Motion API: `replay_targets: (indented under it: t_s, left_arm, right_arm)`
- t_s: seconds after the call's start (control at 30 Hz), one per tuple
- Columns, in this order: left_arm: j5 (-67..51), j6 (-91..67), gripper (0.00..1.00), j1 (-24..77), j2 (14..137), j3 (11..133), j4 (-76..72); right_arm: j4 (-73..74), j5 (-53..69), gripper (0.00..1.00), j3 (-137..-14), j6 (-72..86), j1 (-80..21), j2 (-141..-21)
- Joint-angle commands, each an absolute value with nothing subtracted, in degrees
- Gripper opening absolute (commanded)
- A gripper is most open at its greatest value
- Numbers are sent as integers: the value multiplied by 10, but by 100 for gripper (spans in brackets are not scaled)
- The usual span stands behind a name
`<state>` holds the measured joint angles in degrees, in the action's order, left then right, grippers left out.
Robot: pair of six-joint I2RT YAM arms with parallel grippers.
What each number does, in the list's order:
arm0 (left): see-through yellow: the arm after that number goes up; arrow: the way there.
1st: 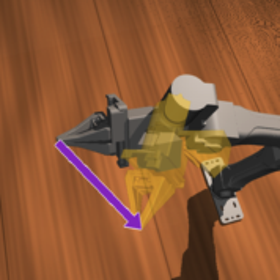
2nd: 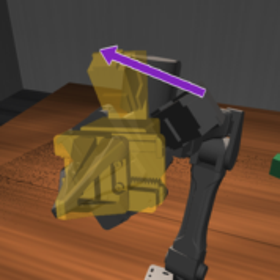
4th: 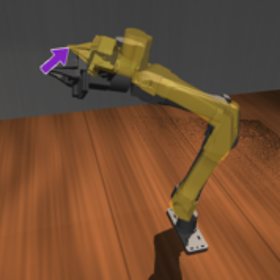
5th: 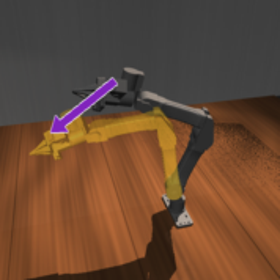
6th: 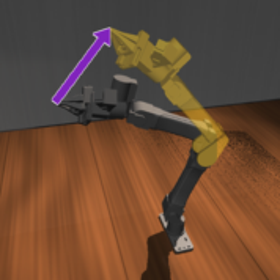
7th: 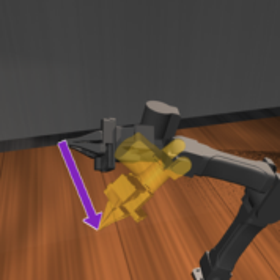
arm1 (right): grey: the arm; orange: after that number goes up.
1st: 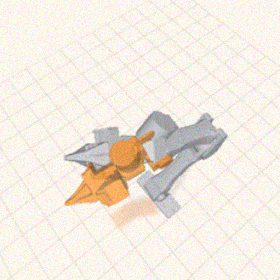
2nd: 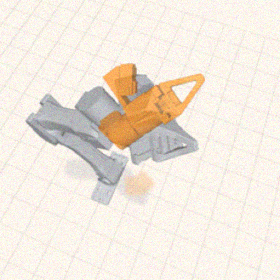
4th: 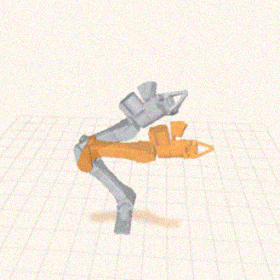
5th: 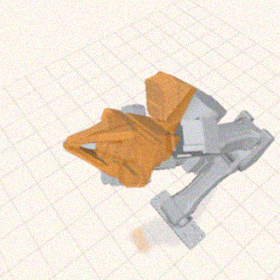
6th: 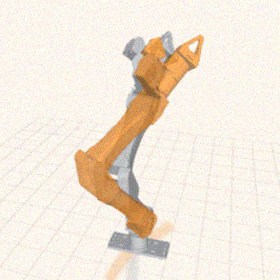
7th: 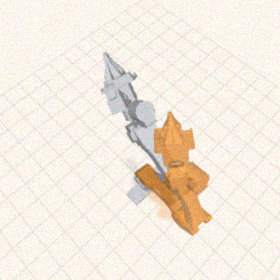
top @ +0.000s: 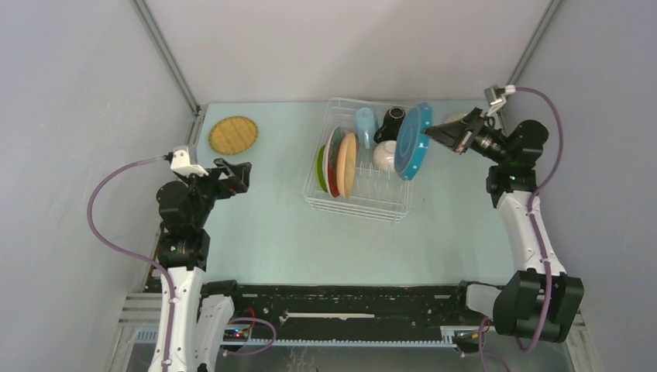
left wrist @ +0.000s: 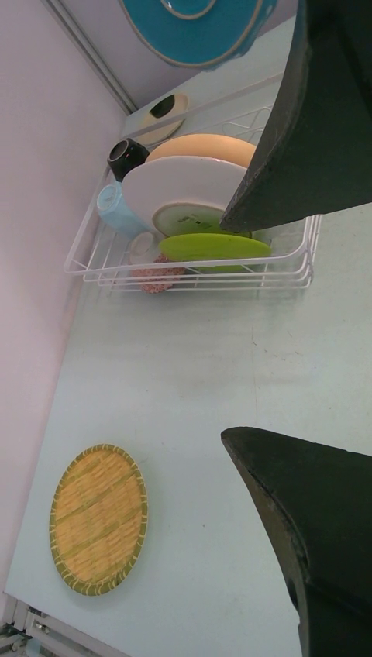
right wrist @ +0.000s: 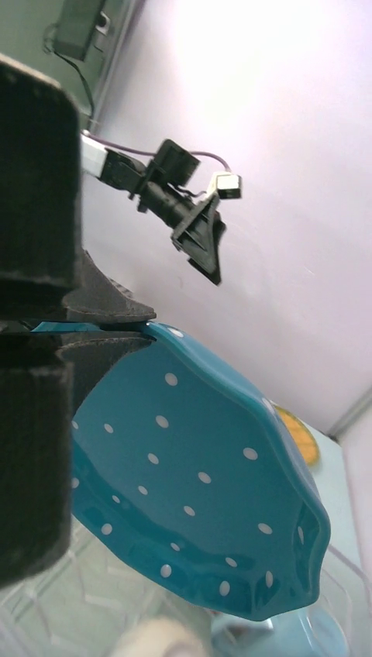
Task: Unload the mixed dishes from the dish rack
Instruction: Place the plate at the center of the board.
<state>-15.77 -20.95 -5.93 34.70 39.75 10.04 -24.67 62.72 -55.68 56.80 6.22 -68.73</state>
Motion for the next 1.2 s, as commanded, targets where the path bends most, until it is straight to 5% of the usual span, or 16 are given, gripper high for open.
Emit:
replay_targets:
  t_s: [0.0, 0.33, 0.77, 1.17]
  left_arm:
    - [-173, -209, 100, -64, 336, 392, 85]
    - [-185, -213, 100, -62, 336, 394, 84]
    - [-188, -208, 100, -45, 333, 400, 94]
    - [-188, -205, 100, -37, 331, 403, 101]
  right_arm:
    - [-315, 618, 0, -570, 553, 135, -637]
    - [-164, 571, 0, -570, 362, 265, -634]
    - [69, 375, 0, -587, -116, 223, -689]
    - [153, 234, 0, -604, -323, 140, -766]
